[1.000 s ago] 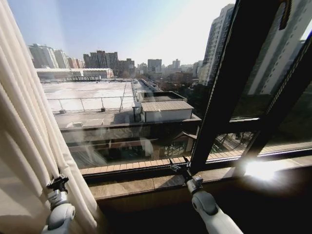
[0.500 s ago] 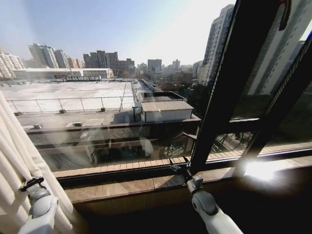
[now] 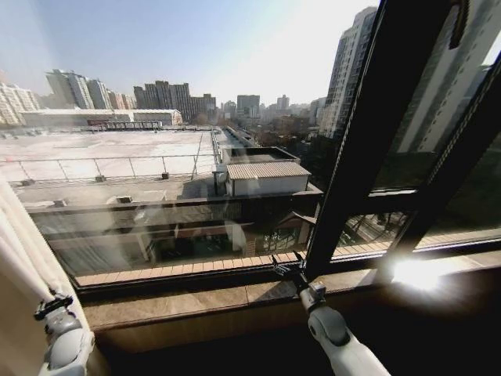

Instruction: Open the curtains by pulling them apart, changing their state from closed to fully open.

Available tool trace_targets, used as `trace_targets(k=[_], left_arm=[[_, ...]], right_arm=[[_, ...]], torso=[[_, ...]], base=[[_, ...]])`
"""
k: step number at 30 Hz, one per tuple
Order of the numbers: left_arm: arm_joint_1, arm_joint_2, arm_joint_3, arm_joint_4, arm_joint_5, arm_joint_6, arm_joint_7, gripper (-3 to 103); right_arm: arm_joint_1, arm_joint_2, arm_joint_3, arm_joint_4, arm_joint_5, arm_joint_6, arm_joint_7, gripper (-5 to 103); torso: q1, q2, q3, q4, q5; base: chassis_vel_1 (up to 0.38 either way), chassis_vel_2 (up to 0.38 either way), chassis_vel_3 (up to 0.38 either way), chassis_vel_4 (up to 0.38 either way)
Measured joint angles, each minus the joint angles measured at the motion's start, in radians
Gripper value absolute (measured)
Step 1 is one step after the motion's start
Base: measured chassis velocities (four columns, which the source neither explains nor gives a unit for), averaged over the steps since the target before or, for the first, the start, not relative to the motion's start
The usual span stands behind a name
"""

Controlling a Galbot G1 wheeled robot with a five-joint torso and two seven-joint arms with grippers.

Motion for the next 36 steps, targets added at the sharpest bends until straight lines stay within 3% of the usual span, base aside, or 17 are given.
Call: trace_targets(k=[2, 4, 6, 7, 11, 12, 14, 16, 19, 21, 29, 36], left_arm=[[0.052, -0.026, -0.009, -0.052, 0.001, -0.024, 0.02, 28], [0.115, -0.058, -0.015, -0.128, -0.012, -0.066, 0.073, 39], [0.164, -0.08, 0.013, -0.195, -0.038, -0.113, 0.138, 44], [0.164, -0.08, 0.013, -0.195, -0.038, -0.113, 0.138, 44], [0.254, -0.119, 0.05, -0.302, -0.074, -0.196, 0.239, 66], [0.254, -0.119, 0.05, -0.302, -0.074, -0.196, 0.239, 66], [0.294, -0.137, 0.07, -0.334, -0.07, -0.248, 0.282, 71], [0.318, -0.151, 0.089, -0.353, -0.06, -0.285, 0.302, 82], [0.339, -0.159, 0.109, -0.367, -0.047, -0.314, 0.313, 87], [0.359, -0.17, 0.123, -0.382, -0.02, -0.333, 0.317, 97], [0.396, -0.198, 0.159, -0.397, 0.044, -0.389, 0.317, 100], [0.415, -0.208, 0.178, -0.381, 0.053, -0.451, 0.366, 100]], right_arm=[[0.0, 0.0, 0.0, 0.0, 0.0, 0.0, 0.0, 100], [0.0, 0.0, 0.0, 0.0, 0.0, 0.0, 0.0, 100], [0.0, 0.0, 0.0, 0.0, 0.0, 0.0, 0.0, 100], [0.0, 0.0, 0.0, 0.0, 0.0, 0.0, 0.0, 100], [0.0, 0.0, 0.0, 0.0, 0.0, 0.0, 0.0, 100], [0.0, 0.0, 0.0, 0.0, 0.0, 0.0, 0.0, 100], [0.0, 0.0, 0.0, 0.0, 0.0, 0.0, 0.0, 100], [0.0, 0.0, 0.0, 0.0, 0.0, 0.0, 0.0, 100], [0.0, 0.0, 0.0, 0.0, 0.0, 0.0, 0.0, 100], [0.0, 0.0, 0.0, 0.0, 0.0, 0.0, 0.0, 100], [0.0, 0.0, 0.0, 0.0, 0.0, 0.0, 0.0, 100], [0.0, 0.0, 0.0, 0.0, 0.0, 0.0, 0.0, 100]], torso=[[0.0, 0.0, 0.0, 0.0, -0.0013], [0.0, 0.0, 0.0, -0.0002, 0.0001], [0.0, 0.0, 0.0, -0.0001, -0.0004], [0.0, 0.0, 0.0, -0.0001, -0.0004], [0.0, 0.0, 0.0, -0.0003, -0.0003], [0.0, 0.0, 0.0, -0.0003, -0.0003], [0.0, 0.0, 0.0, -0.0003, -0.0002], [0.0, 0.0, 0.0, -0.0004, -0.0003], [0.0, 0.0, 0.0, -0.0003, -0.0004], [0.0, 0.0, 0.0, -0.0004, -0.0004], [0.0, 0.0, 0.0, -0.0004, -0.0004], [0.0, 0.0, 0.0, -0.0004, -0.0004]], base=[[0.0, 0.0, 0.0, 0.0], [0.0, 0.0, 0.0, 0.0], [0.0, 0.0, 0.0, 0.0], [0.0, 0.0, 0.0, 0.0], [0.0, 0.0, 0.0, 0.0], [0.0, 0.0, 0.0, 0.0], [0.0, 0.0, 0.0, 0.0], [0.0, 0.0, 0.0, 0.0], [0.0, 0.0, 0.0, 0.0], [0.0, 0.0, 0.0, 0.0], [0.0, 0.0, 0.0, 0.0], [0.0, 0.0, 0.0, 0.0]])
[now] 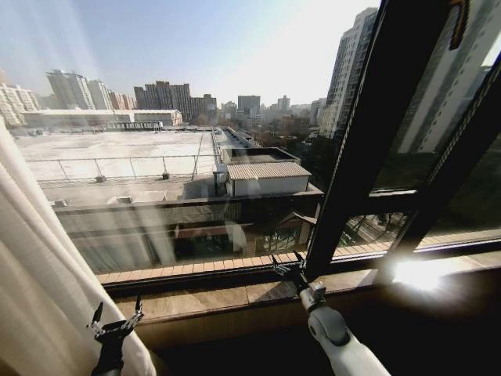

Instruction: Open the curtains by pulling them apart, changing their state from closed to fully open.

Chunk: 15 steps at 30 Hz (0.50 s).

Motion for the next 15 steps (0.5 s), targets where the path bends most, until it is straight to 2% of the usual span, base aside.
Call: trace_targets(k=[15], left_arm=[[0.022, -0.025, -0.005, 0.005, 0.011, -0.012, -0.027, 100]], right_arm=[[0.0, 0.0, 0.0, 0.0, 0.0, 0.0, 0.0, 100]], torso=[[0.0, 0.0, 0.0, 0.0, -0.0001]], base=[[0.0, 0.0, 0.0, 0.0]])
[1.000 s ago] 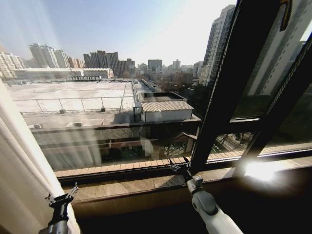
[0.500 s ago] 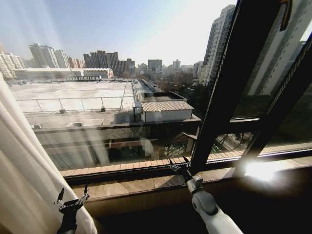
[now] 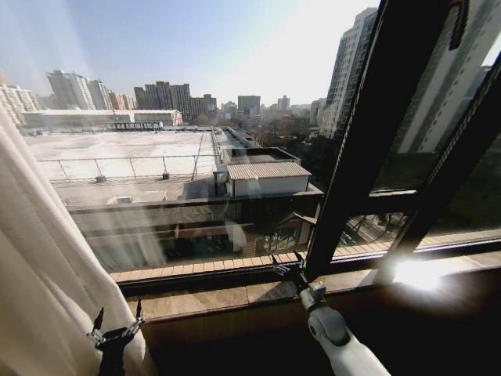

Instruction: Open the curtains by pulling them apart, changing their state from closed to fully open.

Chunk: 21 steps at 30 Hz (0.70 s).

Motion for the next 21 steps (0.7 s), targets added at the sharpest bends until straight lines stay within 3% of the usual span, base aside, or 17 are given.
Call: trace_targets(k=[21], left_arm=[[0.0, -0.001, -0.002, 0.006, 0.008, -0.01, 0.003, 100]], right_arm=[[0.0, 0.0, 0.0, 0.0, 0.0, 0.0, 0.0, 100]], torso=[[0.0, 0.0, 0.0, 0.0, 0.0]], base=[[0.0, 0.0, 0.0, 0.0]])
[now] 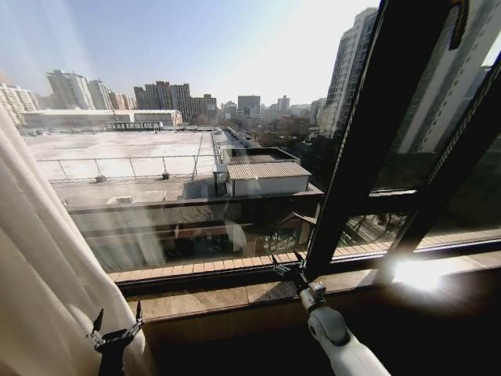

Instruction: Open the curtains by pulling them apart, changing their state from closed to fully open.

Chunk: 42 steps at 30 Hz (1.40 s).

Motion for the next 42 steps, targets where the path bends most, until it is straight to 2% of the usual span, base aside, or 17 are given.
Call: trace_targets(k=[8, 17, 42], left_arm=[[0.0, 0.0, 0.0, 0.0, 0.0, 0.0, 0.0, 100], [-0.001, 0.0, 0.0, 0.0, 0.0, 0.0, 0.0, 100], [-0.001, 0.001, 0.0, 0.0, -0.001, 0.002, 0.0, 100]], right_arm=[[0.0, 0.0, 0.0, 0.0, 0.0, 0.0, 0.0, 100], [0.0, 0.0, 0.0, 0.0, 0.0, 0.0, 0.0, 100], [0.0, 0.0, 0.0, 0.0, 0.0, 0.0, 0.0, 100]], torso=[[0.0, 0.0, 0.0, 0.0001, -0.0001], [0.0, 0.0, 0.0, 0.0, 0.0003], [0.0, 0.0, 0.0, -0.0001, 0.0001]], base=[[-0.061, -0.057, 0.066, 0.047], [-0.191, -0.2, 0.211, 0.203], [-0.346, -0.341, 0.334, 0.346]])
